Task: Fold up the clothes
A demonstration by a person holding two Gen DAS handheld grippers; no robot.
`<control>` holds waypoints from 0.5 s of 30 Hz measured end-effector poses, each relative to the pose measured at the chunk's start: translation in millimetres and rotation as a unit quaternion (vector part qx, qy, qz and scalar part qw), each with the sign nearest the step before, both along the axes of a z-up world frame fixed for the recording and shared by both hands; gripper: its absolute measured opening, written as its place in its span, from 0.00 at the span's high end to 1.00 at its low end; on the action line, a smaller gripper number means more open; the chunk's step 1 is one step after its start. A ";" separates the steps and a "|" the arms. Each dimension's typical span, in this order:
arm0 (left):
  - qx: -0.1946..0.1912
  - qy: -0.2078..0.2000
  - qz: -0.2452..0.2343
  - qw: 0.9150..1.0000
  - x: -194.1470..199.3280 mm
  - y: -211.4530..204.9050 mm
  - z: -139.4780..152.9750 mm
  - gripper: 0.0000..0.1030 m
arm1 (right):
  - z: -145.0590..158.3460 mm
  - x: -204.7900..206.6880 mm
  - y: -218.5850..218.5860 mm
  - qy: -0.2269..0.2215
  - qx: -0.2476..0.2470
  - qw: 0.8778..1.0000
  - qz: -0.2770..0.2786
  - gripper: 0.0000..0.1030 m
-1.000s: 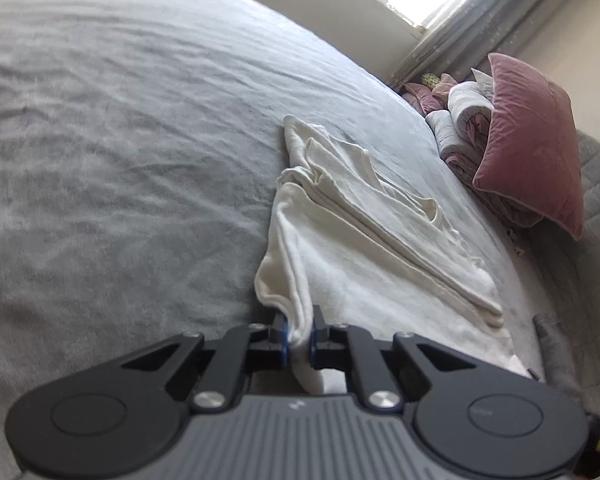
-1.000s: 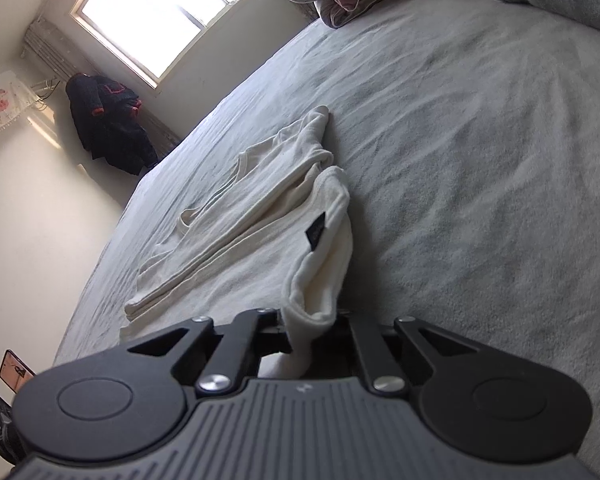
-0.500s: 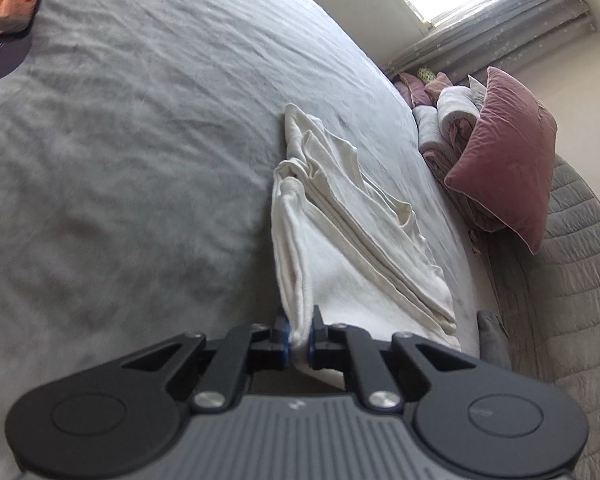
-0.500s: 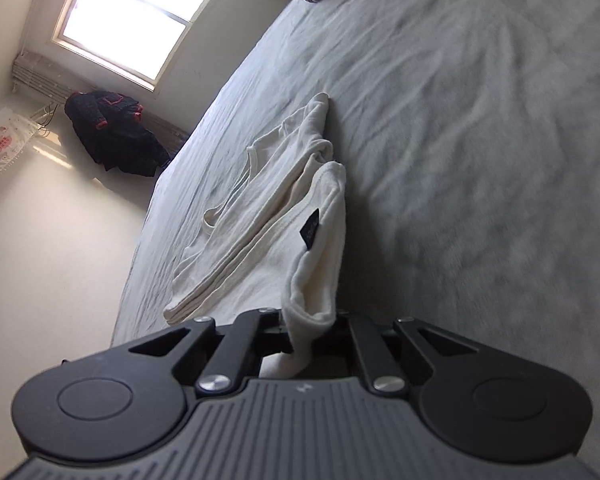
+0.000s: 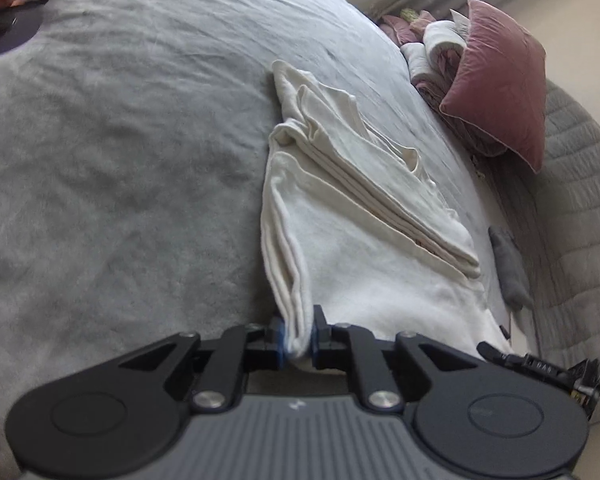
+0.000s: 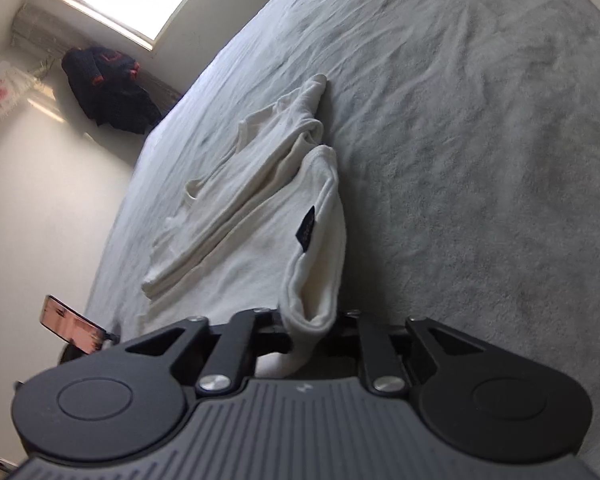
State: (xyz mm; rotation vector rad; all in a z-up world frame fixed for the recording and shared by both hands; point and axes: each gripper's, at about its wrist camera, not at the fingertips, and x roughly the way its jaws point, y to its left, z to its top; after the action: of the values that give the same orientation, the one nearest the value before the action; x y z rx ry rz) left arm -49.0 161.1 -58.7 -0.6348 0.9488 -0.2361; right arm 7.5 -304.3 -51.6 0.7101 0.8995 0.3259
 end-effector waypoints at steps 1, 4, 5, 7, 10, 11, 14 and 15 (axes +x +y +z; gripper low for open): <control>0.013 -0.013 -0.006 1.000 -0.7 -4.1 2.2 0.76 | 2.5 -0.9 -1.6 -0.009 -0.013 1.000 -0.007 0.71; 0.053 -0.053 -0.022 0.997 -2.7 -16.4 8.8 0.60 | 10.7 -3.4 -6.5 -0.039 -0.050 0.998 -0.027 0.61; 0.066 -0.066 -0.028 0.995 -3.4 -20.5 10.9 0.59 | 13.8 -4.1 -8.2 -0.051 -0.061 0.996 -0.035 0.61; 0.093 -0.092 -0.039 0.991 -4.7 -28.7 15.3 0.59 | 19.4 -4.1 -8.4 -0.074 -0.079 0.993 -0.044 0.61; 0.132 -0.131 -0.056 0.981 -6.7 -41.0 21.9 0.59 | 23.1 -3.9 9.1 -0.127 -0.127 0.983 -0.032 0.61; 0.145 -0.144 -0.061 0.977 -7.4 -45.1 24.1 0.59 | 24.3 -3.7 15.0 -0.144 -0.143 0.979 -0.028 0.60; 0.184 -0.182 -0.078 0.963 -9.4 -57.4 30.6 0.59 | 20.2 -1.2 43.2 -0.173 -0.190 0.966 0.021 0.60; 0.197 -0.195 -0.083 0.957 -10.1 -61.5 32.8 0.59 | 19.3 0.9 54.0 -0.181 -0.199 0.962 0.040 0.60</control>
State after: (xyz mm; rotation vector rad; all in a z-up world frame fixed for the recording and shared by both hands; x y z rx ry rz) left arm -59.1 99.6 -25.9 -0.1307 0.6401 -0.2988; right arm 8.4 -250.2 -32.3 0.2305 0.6181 0.3215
